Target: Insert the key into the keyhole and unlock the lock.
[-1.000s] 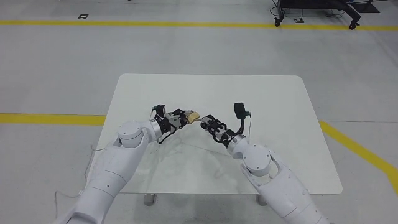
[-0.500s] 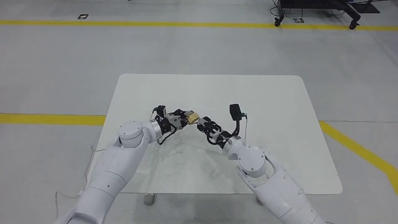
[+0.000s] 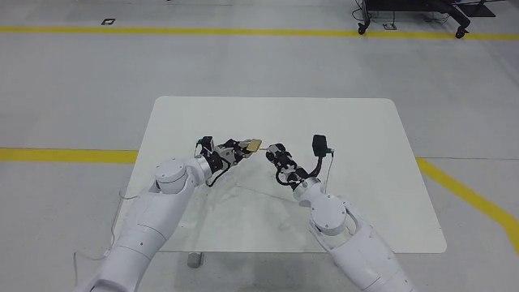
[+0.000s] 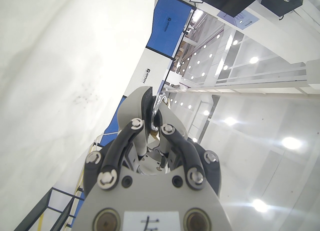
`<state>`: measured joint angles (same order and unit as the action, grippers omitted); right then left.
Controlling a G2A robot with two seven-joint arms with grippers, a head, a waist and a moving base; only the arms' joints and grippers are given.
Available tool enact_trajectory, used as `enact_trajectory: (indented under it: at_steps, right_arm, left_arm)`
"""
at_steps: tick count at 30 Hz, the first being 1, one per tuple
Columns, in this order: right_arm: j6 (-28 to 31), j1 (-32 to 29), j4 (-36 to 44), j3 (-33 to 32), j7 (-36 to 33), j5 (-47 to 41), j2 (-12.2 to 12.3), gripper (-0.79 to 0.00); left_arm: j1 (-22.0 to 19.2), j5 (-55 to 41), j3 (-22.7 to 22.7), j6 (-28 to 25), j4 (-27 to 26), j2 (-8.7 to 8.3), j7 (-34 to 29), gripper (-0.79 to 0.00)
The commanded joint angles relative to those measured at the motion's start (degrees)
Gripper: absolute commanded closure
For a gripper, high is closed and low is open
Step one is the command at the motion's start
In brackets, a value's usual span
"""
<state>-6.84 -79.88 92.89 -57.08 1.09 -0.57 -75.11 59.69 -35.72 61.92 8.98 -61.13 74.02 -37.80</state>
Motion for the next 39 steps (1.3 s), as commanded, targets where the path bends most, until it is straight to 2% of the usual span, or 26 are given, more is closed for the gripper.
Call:
enact_trajectory:
  at_steps: [1, 6, 8, 17, 25, 39]
  right_arm:
    - [0.0, 0.01, 0.0, 0.0, -0.02, 0.01, 0.0, 0.0]
    - [0.0, 0.01, 0.0, 0.0, -0.02, 0.01, 0.0, 0.0]
    - [0.21, -0.06, 0.08, -0.07, 0.13, -0.02, 0.0, 0.0]
    - [10.88, -4.85, 1.75, 1.22, 10.8, 4.69, -0.71, 0.0]
    - [10.6, -4.28, 0.81, 2.6, 14.36, 7.2, -1.65, 0.0]
    - [10.99, -4.71, -0.02, 1.9, 15.17, 9.34, -2.42, 0.0]
  left_arm:
    - [0.05, -0.18, 0.13, -0.27, -0.04, 0.0, 0.01, 0.0]
    - [0.05, -0.18, 0.13, -0.27, -0.04, 0.0, 0.01, 0.0]
    - [0.61, -0.65, 0.44, -1.79, -1.31, 0.05, 0.48, 0.0]
    - [2.72, 0.82, 1.54, -9.81, -4.49, -0.14, -0.59, 0.0]
    - [3.27, 2.2, 1.8, -10.94, -5.45, -0.23, -1.24, 0.0]
    - [3.03, 4.44, 1.38, -11.37, -5.34, -0.18, -2.48, 0.0]
